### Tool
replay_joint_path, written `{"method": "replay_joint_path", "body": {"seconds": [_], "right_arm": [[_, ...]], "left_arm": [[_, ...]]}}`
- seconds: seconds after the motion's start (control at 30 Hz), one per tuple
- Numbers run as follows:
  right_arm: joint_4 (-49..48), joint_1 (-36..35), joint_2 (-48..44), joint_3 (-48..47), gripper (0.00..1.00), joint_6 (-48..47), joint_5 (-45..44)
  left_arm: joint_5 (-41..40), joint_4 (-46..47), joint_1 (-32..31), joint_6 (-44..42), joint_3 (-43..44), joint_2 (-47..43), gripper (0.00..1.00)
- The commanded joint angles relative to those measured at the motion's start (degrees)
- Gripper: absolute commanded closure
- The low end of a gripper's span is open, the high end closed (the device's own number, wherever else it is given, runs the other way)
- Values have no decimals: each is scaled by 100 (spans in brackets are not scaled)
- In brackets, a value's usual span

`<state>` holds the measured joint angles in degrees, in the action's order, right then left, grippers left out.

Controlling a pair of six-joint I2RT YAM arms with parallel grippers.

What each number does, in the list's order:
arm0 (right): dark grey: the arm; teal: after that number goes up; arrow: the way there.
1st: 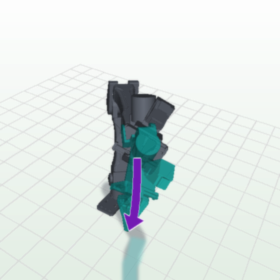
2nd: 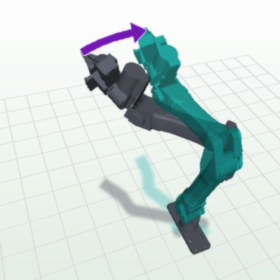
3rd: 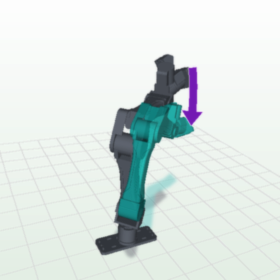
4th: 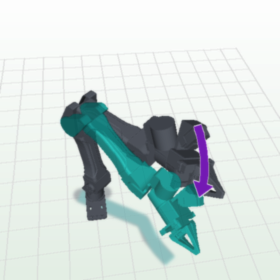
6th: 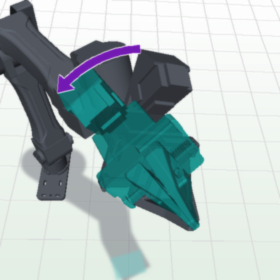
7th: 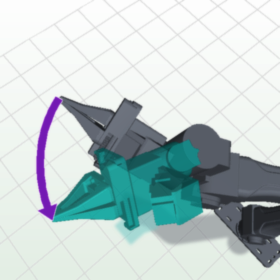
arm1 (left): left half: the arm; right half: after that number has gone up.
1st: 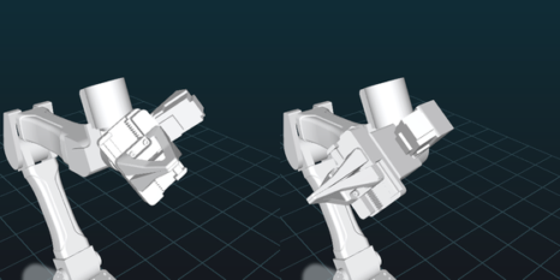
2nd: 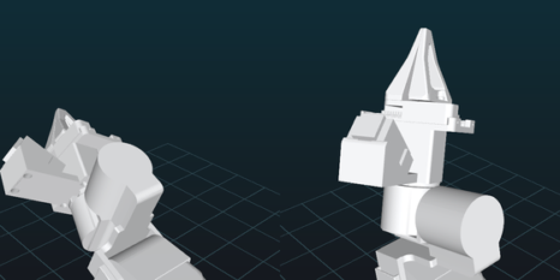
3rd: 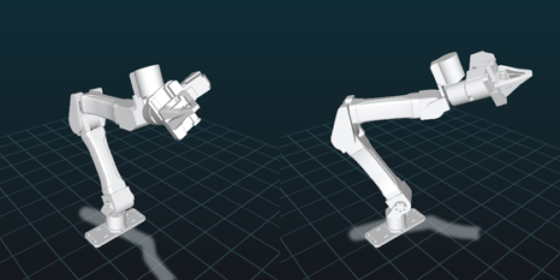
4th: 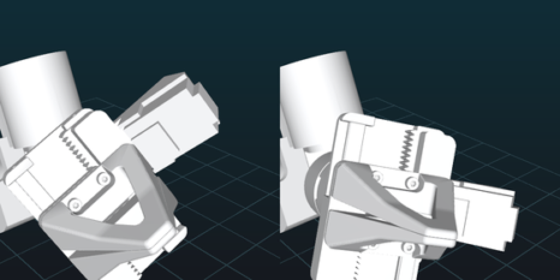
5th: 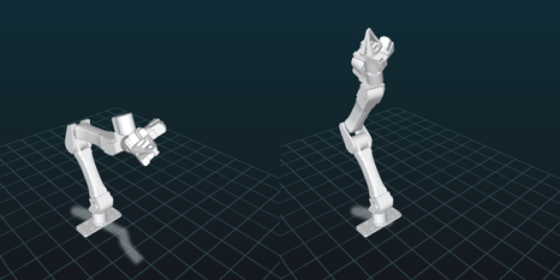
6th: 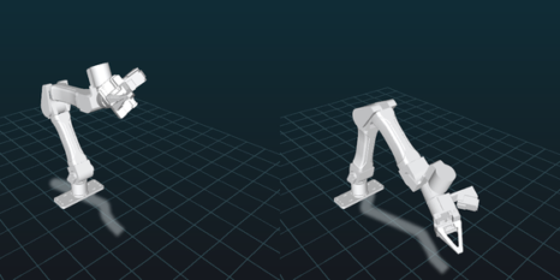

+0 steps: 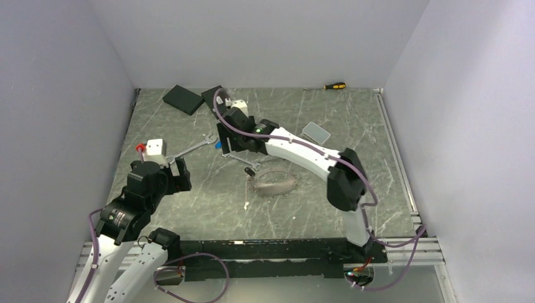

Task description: Put the keys on the keyring

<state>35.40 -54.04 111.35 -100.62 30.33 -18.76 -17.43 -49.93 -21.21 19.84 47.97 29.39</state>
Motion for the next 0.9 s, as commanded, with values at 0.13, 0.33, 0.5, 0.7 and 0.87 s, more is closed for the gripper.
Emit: {"method": "replay_joint_path", "body": {"seconds": [0.13,0.33,0.5,0.7,0.87], "right_arm": [[469,301,1640,-2126,28,-701,784],[314,307,2437,-2830,34,-1467,1182],[70,309,2764,-2890,36,-2362,1397],[-508,307,2869,-2676,44,-3179,1656],[-1070,315,3009,-2589,47,-3600,1771]], "left_arm": [[-160,205,-32,117,2,-83,1],[-149,203,-32,117,15,-40,1],[-137,196,-32,109,29,23,0],[-155,189,-32,125,37,85,1],[-177,175,-32,142,46,123,0]]}}
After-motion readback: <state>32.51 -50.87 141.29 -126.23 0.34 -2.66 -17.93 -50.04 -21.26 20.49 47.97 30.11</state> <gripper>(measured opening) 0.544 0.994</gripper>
